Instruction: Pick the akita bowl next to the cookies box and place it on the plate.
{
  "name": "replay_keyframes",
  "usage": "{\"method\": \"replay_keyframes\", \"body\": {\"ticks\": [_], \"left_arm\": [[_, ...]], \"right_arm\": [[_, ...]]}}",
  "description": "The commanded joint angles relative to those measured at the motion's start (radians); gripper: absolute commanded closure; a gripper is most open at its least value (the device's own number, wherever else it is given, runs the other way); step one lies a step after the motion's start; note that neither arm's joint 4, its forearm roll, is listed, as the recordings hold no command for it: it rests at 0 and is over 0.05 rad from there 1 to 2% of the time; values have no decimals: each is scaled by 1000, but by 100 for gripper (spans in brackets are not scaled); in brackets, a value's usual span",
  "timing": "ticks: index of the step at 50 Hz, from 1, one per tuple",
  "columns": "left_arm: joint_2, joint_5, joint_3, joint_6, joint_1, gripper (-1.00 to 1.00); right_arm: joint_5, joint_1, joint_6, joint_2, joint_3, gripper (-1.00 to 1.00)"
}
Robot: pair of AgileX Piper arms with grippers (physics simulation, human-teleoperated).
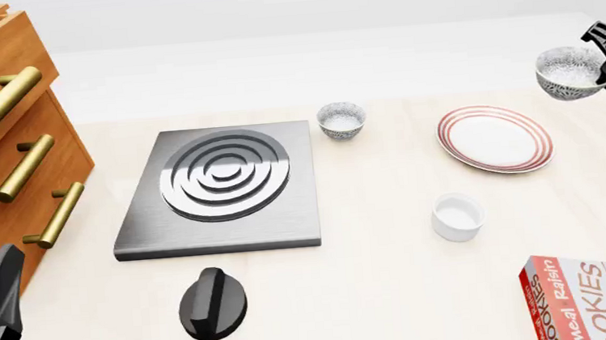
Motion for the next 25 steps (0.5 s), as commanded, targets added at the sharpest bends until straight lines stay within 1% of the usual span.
{"method": "replay_keyframes", "body": {"ticks": [1, 4, 6, 9, 25], "left_arm": [[0, 0, 0, 0, 0, -100], [0, 0, 0, 0, 0, -100], [0, 0, 0, 0, 0, -100], [0, 0, 0, 0, 0, -100], [0, 0, 0, 0, 0, -100]], "right_arm": [[-66, 71, 30, 15, 10, 100], [-90, 88, 42, 22, 18, 100], [-94, 86, 38, 30, 14, 100], [-122, 101, 49, 44, 28, 100], [-219, 133, 68, 110, 75, 100]]}}
